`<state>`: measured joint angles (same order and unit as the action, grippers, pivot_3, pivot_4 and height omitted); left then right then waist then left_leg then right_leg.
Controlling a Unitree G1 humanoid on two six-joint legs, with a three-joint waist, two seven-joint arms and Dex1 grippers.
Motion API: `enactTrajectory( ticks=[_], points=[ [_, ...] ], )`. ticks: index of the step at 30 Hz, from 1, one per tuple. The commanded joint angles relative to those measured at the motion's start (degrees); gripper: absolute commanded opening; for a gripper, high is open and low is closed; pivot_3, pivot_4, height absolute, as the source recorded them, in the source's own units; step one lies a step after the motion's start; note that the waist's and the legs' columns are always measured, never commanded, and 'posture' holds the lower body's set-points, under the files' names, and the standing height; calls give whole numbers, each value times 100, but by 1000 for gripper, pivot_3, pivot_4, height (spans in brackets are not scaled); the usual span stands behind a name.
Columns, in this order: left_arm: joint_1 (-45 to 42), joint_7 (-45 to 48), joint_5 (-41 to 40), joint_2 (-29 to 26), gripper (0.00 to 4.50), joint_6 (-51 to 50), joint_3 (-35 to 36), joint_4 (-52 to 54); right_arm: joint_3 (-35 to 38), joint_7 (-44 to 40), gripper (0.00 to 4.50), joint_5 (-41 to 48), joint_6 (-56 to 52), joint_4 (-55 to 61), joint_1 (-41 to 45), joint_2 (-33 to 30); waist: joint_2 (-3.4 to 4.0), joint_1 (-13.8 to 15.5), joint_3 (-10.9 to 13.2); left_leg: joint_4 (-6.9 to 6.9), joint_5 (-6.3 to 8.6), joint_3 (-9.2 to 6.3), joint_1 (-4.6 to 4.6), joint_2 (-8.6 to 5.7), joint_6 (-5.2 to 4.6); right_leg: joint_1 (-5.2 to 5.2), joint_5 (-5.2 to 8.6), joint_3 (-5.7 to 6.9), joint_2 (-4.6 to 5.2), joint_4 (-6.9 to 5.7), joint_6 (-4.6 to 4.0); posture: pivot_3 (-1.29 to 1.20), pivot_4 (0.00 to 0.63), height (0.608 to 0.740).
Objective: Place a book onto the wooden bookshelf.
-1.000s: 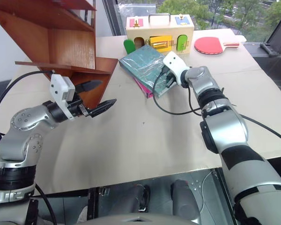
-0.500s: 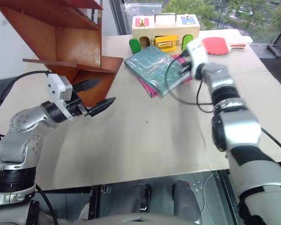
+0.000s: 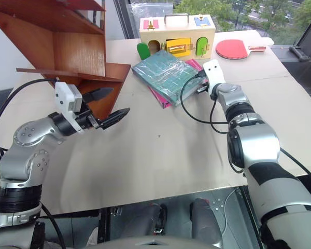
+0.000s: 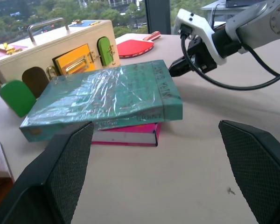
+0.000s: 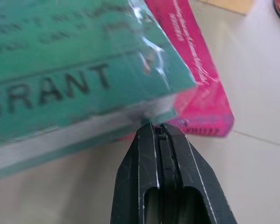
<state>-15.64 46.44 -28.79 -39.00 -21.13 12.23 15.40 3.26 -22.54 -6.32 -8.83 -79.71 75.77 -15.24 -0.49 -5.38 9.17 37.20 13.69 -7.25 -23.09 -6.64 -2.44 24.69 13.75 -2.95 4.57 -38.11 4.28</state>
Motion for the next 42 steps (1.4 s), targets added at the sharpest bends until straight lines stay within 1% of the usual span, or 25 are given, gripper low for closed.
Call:
enactTrajectory(
  ticks=[1, 4, 8, 12, 15, 18, 19, 21, 22, 24, 27, 30, 33, 37, 39, 42],
  points=[
    [-2, -51, -86, -100, 4500, -21, 184, 316, 103, -217, 95, 61, 164, 223, 140, 22, 0, -2, 0, 0, 0, 0, 0, 0, 0, 0, 0, 0, -1, -1, 0, 0, 150, 740],
    [-30, -60, -85, -88, 4500, -42, 159, 314, 82, -347, 95, 50, 218, 253, 113, 16, 0, -2, 0, 0, 0, 1, 2, 1, 0, -1, 0, 0, -1, -1, 0, 0, 150, 740],
    [-75, -29, -46, -71, 4500, -6, 106, 231, -203, -656, 95, -178, 378, 370, 48, -94, 0, -3, 0, 0, 0, 1, 2, 1, 0, 0, 0, -1, -2, -1, 0, 0, 150, 740],
    [-101, 12, -20, -79, 4500, 8, 73, 164, -164, -1175, 95, 33, 387, 834, 203, -162, 1, -10, 1, 0, 0, 2, 2, 1, 0, 0, 0, -2, -2, -2, 0, 0, 150, 740],
    [-196, 121, -20, -136, 4500, -12, 38, 71, -981, -1086, 95, -718, -177, 1737, 231, -258, 3, -10, 2, 0, 0, 3, 1, 2, 0, 3, 0, -3, -1, -5, 0, 0, 150, 740],
    [-270, 196, -5, -168, 4500, -16, 33, -12, -1256, -1194, 95, -845, -560, 2570, 125, -202, 3, -10, 2, 0, 0, 2, 2, 4, 1, 6, 0, -3, -1, -8, 0, 0, 150, 740],
    [-325, 224, 8, -183, 4500, -13, 17, -67, -1344, -1200, 95, -844, -537, 2741, 173, -39, 3, -10, 2, 0, 0, 2, 2, 5, 1, 6, 0, -3, -1, -8, 0, 0, 150, 740],
    [-414, 260, 24, -196, 4500, -15, -13, -151, -1566, -956, 95, -1005, -292, 2625, 319, 258, 3, -22, 1, 0, 0, 5, 3, 6, 1, 7, 0, -6, -1, -9, 0, 0, 150, 740],
    [-439, 270, 30, -195, 4500, -16, -24, -168, -1619, -777, 95, -1059, -144, 2351, 417, 421, 3, -26, 1, -1, 0, 9, 7, 8, 1, 7, 0, -10, -1, -12, 0, 0, 150, 740],
    [-450, 273, 27, -195, 4500, -25, -36, -161, -1473, -592, 95, -907, 17, 1730, 577, 742, 3, -24, 1, -1, 0, 13, 10, 9, 2, 8, 0, -14, -2, -21, 0, 0, 150, 740],
    [-332, 232, -6, -210, 4500, -58, -2, -13, -1573, -393, 95, -1018, 234, 948, 566, 1037, 2, 24, 1, -1, 0, 10, 11, 8, 2, 7, 0, -11, -10, -20, 0, 0, 150, 740],
    [-157, 111, -61, -210, 4500, -120, 100, 214, -1875, -689, 95, -1291, 211, 543, 302, 1071, 1, 74, 1, 1, 0, 1, 10, -5, 2, 1, 0, -4, -4, -8, 0, 0, 150, 740],
    [98, -48, -128, -206, 4500, -182, 286, 439, -2049, -1349, 95, -1388, 307, 490, 37, 971, -3, 63, -5, 0, 0, 1, 14, -8, 1, -2, 0, -6, -2, -4, 0, 0, 150, 740],
    [302, -155, -158, -154, 4500, -212, 336, 573, -1871, -2267, 95, -1061, 324, 889, -67, 794, 8, 64, -19, 0, 0, -4, 31, 1, 2, -17, 0, 0, -9, -7, 0, 0, 150, 740],
    [299, -164, -166, -130, 4500, -215, 292, 552, -1761, -2589, 95, -880, 216, 1133, -123, 720, 6, 63, -21, 1, 0, -5, 37, 2, 3, -23, 0, 2, -10, -10, 0, 0, 150, 740],
    [148, -85, -157, -121, 4500, -193, 153, 404, -1613, -2710, 95, -671, 29, 1686, -241, 580, 7, 50, -21, 3, 1, -3, 40, 2, 2, -23, 0, -1, -9, -19, 0, 0, 150, 740]
  ],
)
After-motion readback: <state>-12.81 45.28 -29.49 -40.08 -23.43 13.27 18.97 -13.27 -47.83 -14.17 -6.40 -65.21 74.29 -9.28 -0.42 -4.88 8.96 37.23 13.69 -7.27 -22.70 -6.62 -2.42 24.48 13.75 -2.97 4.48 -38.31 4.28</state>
